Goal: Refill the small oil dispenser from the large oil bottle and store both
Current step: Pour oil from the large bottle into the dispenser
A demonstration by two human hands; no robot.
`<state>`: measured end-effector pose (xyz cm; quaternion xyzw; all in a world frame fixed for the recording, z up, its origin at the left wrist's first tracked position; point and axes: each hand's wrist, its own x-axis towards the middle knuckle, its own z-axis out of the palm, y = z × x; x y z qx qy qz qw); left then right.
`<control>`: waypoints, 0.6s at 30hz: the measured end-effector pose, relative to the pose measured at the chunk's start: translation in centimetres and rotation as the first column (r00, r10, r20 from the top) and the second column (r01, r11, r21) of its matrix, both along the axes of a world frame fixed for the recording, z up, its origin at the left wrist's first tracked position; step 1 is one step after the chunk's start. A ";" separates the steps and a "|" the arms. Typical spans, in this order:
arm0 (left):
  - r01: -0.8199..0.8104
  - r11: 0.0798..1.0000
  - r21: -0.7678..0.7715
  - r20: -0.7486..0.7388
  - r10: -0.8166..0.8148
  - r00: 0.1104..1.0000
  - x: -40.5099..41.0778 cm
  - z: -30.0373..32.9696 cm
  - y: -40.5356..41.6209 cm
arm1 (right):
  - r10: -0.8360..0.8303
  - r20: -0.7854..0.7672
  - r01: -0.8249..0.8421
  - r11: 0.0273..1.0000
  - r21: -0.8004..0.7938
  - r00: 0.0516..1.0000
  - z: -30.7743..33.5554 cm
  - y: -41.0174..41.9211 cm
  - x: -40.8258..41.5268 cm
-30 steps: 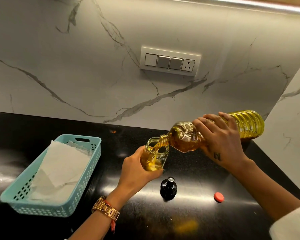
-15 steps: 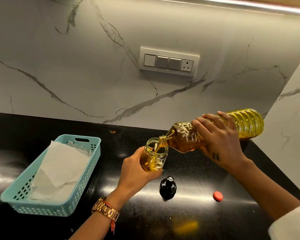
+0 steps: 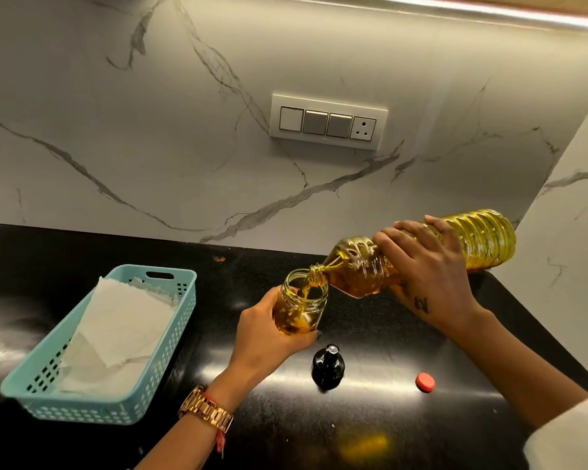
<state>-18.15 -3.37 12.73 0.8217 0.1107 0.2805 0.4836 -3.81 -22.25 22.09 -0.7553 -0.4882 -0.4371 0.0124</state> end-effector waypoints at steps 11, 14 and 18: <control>-0.003 1.000 -0.001 0.001 0.003 1.000 0.0 0.1 0.1 | 0.007 0.016 -0.007 1.000 0.003 1.000 0.0 0.3 0.0; -0.012 1.000 0.005 0.002 0.012 1.000 0.1 0.0 0.2 | 0.002 0.010 -0.002 1.000 -0.002 1.000 0.0 0.4 0.0; -0.010 1.000 0.002 0.003 0.010 1.000 0.1 0.0 0.3 | -0.002 0.002 0.002 1.000 -0.001 1.000 -0.1 0.4 0.1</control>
